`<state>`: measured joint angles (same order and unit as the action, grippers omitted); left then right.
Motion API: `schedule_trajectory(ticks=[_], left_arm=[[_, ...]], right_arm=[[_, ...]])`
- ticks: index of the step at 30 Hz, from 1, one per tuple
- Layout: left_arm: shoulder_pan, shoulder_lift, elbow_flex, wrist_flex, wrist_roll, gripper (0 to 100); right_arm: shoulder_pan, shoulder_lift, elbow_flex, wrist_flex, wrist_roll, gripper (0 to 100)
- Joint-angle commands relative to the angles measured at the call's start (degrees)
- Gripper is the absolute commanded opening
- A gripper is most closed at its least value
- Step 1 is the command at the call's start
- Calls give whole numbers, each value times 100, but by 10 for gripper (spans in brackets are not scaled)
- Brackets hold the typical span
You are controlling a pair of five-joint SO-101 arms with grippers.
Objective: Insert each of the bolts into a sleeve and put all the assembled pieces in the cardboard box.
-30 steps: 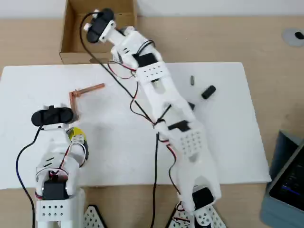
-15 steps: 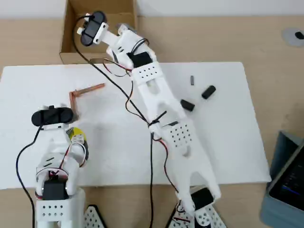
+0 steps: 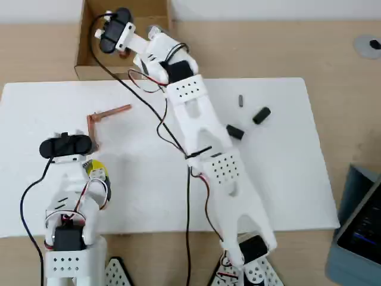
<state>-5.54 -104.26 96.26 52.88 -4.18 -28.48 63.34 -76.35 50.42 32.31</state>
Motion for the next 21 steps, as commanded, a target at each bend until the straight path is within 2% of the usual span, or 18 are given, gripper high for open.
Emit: schedule_trajectory(ticks=[1,8,16,21], left_arm=[[-35,-22,70,-97,9,2],[-44,-22,70,-97,9,2],[-44,-22,70,-97,9,2],[-44,-22,70,-97,9,2]], right_arm=[[40,-101,-787,765,26,145],[198,-92,-1921,2453,18,145],[567,-629,-1921,3446,9,145],[716,-1059,-1921,4431,9,146]])
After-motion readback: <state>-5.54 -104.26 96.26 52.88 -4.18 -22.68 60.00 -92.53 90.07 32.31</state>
